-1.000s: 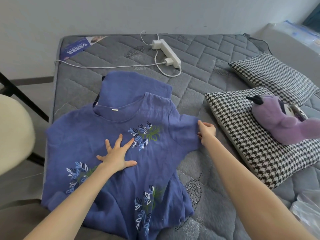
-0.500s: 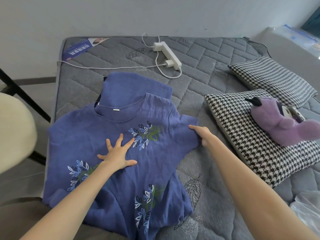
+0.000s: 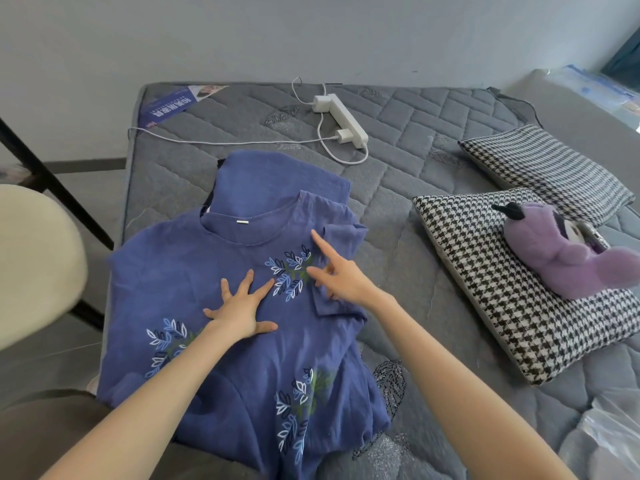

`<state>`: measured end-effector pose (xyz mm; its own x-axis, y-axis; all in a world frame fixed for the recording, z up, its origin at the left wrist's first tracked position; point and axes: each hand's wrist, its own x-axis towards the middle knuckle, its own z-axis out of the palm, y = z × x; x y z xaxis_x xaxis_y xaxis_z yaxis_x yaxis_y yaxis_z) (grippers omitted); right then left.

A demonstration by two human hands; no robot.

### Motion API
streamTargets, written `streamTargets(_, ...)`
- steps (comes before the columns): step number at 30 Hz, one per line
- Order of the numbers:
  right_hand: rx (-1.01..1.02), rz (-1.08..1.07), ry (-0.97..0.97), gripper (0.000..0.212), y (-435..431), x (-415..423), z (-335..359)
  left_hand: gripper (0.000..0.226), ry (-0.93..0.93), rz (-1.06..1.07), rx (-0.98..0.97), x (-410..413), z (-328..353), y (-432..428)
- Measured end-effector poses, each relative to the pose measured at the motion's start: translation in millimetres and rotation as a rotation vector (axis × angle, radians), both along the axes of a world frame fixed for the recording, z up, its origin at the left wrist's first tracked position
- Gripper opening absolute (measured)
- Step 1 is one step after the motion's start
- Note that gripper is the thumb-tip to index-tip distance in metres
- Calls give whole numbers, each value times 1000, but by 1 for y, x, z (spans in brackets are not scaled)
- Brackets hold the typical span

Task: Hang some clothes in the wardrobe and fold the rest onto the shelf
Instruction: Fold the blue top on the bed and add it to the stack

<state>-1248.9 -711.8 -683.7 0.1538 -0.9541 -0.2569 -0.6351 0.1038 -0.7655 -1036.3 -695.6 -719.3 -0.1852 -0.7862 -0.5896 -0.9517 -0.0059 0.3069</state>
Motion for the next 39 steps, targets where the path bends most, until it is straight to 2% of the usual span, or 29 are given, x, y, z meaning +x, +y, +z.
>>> streamTargets(2,-110,-68,98,59,4,-1,-2,93,-4,-13,0,2,0,0)
streamTargets(5,-313,-313,93,39,12,-9,-4,92,6,-12,-6,3,0,1)
streamTargets(7,-362,-339,103,33,18,-15,-13,92,9,-13,-14,3,-1,2)
streamTargets(9,-334,-238,146,44,23,-17,-23,92,15,-17,-23,3,-1,3)
streamTargets(13,-227,-8,399,94,22,-17,-38,91,22,-24,-38,5,-3,4)
streamTargets(15,-199,91,512,103,20,-13,-39,90,23,-27,-44,6,-4,5)
streamTargets(21,-16,183,629,104,8,-10,-30,87,28,-58,-68,10,-5,7)
streamTargets(23,-57,143,634,98,9,-8,-27,85,44,-74,-67,16,-6,7)
streamTargets(25,-204,50,630,82,13,-4,-23,81,101,-65,-88,23,-8,6)
streamTargets(28,-409,-20,540,57,18,11,-13,69,272,59,-247,36,-4,5)
streamTargets(31,-510,4,427,44,18,34,-3,45,361,259,-433,55,7,7)
streamTargets(35,-513,64,358,39,13,75,3,24,436,565,-551,100,10,12)
streamTargets(39,-453,217,350,39,8,119,-2,20,408,882,-617,145,1,20)
